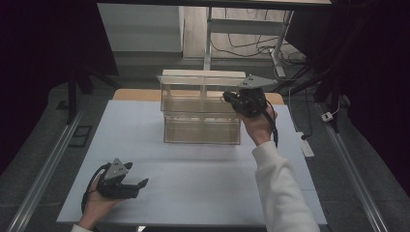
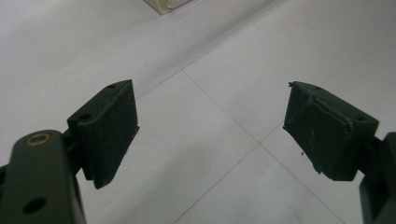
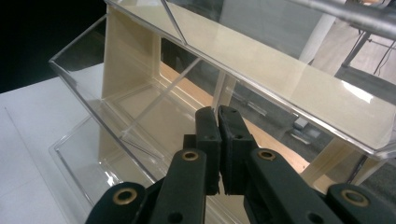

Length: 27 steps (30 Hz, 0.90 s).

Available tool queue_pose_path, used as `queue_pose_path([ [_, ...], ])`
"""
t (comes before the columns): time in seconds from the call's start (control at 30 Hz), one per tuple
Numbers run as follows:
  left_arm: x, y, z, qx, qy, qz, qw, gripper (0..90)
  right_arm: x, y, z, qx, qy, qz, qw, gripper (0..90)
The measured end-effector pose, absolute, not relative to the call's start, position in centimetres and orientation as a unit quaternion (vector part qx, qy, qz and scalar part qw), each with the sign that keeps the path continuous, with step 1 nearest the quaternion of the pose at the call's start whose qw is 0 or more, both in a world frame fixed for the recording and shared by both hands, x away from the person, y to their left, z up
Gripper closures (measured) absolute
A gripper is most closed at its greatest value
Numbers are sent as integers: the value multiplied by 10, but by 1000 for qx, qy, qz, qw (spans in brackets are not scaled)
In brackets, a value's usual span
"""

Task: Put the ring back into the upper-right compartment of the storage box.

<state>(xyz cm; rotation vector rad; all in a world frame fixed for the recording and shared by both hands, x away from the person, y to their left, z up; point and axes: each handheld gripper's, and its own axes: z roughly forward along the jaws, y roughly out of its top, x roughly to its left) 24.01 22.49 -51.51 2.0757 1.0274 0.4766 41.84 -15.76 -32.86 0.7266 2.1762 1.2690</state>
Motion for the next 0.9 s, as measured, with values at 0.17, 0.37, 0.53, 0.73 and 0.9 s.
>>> queue_pose_path([
  [0.17, 240, 226, -515, 812, 403, 186, 380, 176, 420, -155, -331, 266, 805, 463, 258, 871],
  [0.37, 240, 225, -515, 812, 403, 187, 378, 175, 421, -155, -332, 262, 809, 459, 255, 813],
  [0.53, 240, 225, -515, 813, 402, 187, 378, 175, 419, -156, -332, 260, 809, 464, 248, 655],
  [0.73, 240, 225, -515, 813, 403, 187, 378, 175, 414, -157, -332, 256, 809, 471, 244, 585],
  [0.9, 240, 225, -515, 813, 402, 186, 378, 175, 407, -162, -334, 244, 811, 475, 238, 554],
])
